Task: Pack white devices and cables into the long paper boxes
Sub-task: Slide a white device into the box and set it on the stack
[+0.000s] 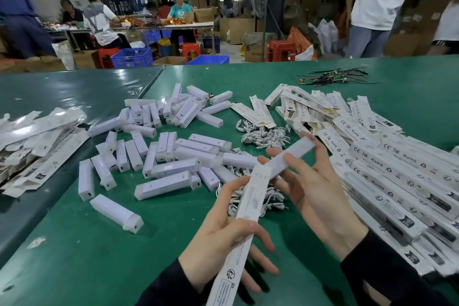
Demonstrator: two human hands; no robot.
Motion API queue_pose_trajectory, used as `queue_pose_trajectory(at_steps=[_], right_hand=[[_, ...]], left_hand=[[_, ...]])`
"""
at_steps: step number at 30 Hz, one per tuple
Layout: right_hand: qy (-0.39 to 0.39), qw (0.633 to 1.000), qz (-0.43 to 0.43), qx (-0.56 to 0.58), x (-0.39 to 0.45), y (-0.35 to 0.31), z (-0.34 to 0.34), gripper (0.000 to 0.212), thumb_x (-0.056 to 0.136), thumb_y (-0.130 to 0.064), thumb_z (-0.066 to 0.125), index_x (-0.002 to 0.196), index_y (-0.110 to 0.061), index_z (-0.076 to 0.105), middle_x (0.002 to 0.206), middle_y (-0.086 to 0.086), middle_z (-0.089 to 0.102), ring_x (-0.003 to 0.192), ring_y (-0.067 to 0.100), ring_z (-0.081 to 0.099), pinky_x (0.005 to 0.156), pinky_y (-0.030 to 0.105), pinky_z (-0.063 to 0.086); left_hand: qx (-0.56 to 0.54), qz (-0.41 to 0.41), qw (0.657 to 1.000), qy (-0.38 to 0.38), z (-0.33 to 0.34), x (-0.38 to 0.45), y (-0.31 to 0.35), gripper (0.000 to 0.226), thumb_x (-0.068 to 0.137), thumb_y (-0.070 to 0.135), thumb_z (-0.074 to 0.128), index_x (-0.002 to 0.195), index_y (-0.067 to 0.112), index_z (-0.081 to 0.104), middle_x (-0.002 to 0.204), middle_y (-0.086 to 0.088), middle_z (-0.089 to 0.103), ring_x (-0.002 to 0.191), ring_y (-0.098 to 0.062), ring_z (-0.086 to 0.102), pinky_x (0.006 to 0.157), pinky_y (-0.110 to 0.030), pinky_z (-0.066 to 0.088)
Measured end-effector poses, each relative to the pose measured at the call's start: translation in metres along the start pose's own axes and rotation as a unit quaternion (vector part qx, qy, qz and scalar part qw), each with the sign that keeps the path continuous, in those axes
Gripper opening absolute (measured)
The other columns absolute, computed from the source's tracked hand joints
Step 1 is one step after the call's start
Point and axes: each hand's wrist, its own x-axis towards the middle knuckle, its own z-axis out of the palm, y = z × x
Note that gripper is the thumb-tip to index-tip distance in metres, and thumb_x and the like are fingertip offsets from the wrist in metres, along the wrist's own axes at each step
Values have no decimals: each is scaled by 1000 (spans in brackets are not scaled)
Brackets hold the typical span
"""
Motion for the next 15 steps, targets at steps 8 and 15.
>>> queue_pose_trajectory(at_steps=[8,15], right_hand=[[0,999,-47,-17,-8,6,8,47,98,-4,50,132,-34,38,109,15,72,99,30,72,68,25,57],[-15,998,-38,-50,-13,5,11,44,98,-6,51,131,-30,39,105,14,73,95,24,73,62,23,55]], left_hand=[[-51,15,999,2,-1,0,-4,53,68,17,57,119,31,48,53,-17,41,31,-21,47,37,-30,48],[-31,9,999,19,3,1,-2,42,76,33,66,113,36,46,65,-18,39,27,-20,48,31,-24,43]])
